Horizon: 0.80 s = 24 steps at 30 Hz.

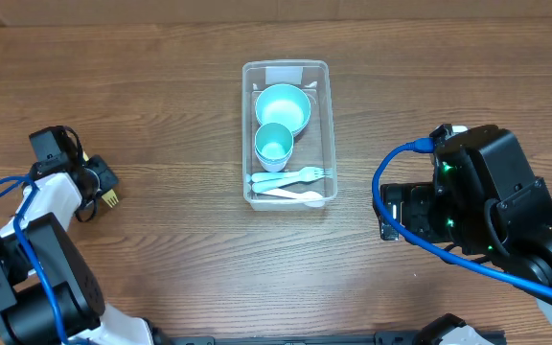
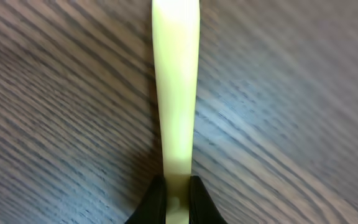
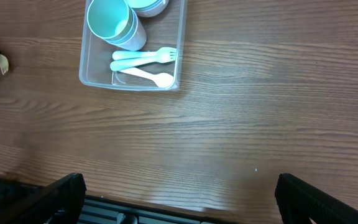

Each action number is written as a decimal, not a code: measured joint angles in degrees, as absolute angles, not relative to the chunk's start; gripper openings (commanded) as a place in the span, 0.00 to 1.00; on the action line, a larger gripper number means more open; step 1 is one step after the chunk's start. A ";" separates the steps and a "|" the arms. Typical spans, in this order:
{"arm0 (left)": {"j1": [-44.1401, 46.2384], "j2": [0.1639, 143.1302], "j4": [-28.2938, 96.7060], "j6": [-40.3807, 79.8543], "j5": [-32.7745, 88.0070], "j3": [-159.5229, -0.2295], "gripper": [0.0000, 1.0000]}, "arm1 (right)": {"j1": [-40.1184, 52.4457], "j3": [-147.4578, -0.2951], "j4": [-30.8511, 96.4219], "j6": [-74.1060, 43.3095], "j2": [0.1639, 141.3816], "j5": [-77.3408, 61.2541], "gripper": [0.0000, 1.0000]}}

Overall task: Pack container
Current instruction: 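Place the yellow fork into the container with the cutlery, release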

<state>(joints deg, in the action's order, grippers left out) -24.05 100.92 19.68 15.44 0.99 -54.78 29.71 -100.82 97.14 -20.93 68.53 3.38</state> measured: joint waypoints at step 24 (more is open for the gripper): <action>25.76 76.95 16.19 -53.21 26.87 -54.78 0.04 | 29.71 -100.82 97.14 -20.95 68.53 3.38 1.00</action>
